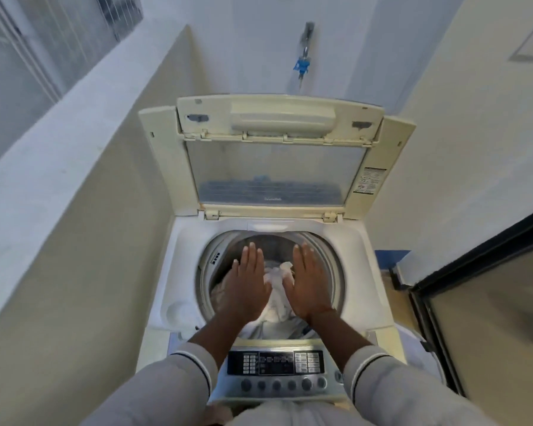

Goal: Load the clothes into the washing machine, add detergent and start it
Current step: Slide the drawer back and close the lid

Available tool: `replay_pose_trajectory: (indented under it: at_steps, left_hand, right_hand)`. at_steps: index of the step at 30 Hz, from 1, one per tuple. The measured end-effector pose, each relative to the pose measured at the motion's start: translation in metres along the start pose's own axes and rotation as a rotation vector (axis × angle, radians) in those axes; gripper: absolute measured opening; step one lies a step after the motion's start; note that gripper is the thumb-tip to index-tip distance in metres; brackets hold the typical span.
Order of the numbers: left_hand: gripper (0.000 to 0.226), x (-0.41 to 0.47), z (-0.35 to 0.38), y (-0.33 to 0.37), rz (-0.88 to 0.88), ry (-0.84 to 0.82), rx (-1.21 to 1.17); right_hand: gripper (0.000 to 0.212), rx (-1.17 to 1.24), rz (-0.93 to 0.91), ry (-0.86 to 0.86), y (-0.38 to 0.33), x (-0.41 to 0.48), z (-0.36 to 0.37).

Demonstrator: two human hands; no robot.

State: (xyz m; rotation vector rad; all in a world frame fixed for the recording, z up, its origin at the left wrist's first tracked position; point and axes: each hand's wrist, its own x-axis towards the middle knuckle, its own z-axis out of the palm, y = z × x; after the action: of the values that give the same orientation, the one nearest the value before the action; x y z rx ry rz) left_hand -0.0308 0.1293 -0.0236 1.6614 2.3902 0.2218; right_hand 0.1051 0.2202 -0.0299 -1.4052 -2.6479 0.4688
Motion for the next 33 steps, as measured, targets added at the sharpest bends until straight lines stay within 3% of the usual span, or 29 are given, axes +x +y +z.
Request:
replay_pose_trajectory:
  at_steps: [5, 15, 20, 26, 30, 33]
  left_hand:
    - [0.077, -0.042, 0.006, 0.0, 0.004, 0.008, 0.106]
    - [0.078, -0.046, -0.012, -0.001, -0.025, 0.039, 0.062]
    - [0.071, 0.004, -0.093, 0.004, 0.011, 0.279, -0.053]
    - [0.072, 0.083, -0.245, 0.012, 0.134, 0.618, 0.04]
    - [0.07, 0.123, -0.301, 0.018, 0.151, 0.576, 0.101]
    - [0.066, 0.148, -0.311, 0.018, 0.112, 0.367, 0.111]
  right_hand:
    - [0.082, -0.125, -0.058, -0.017, 0.013, -0.033, -0.004]
    - [0.083, -0.128, -0.137, -0.042, 0.014, -0.037, -0.024]
    - [0.076, -0.015, -0.23, 0.242, -0.017, 0.016, -0.108]
    - [0.078, -0.1, -0.338, 0.58, -0.07, 0.105, -0.246]
    - [0.075, -0.219, -0.303, 0.462, -0.085, 0.151, -0.288]
    - [0.072, -0.232, -0.242, 0.272, -0.089, 0.172, -0.288]
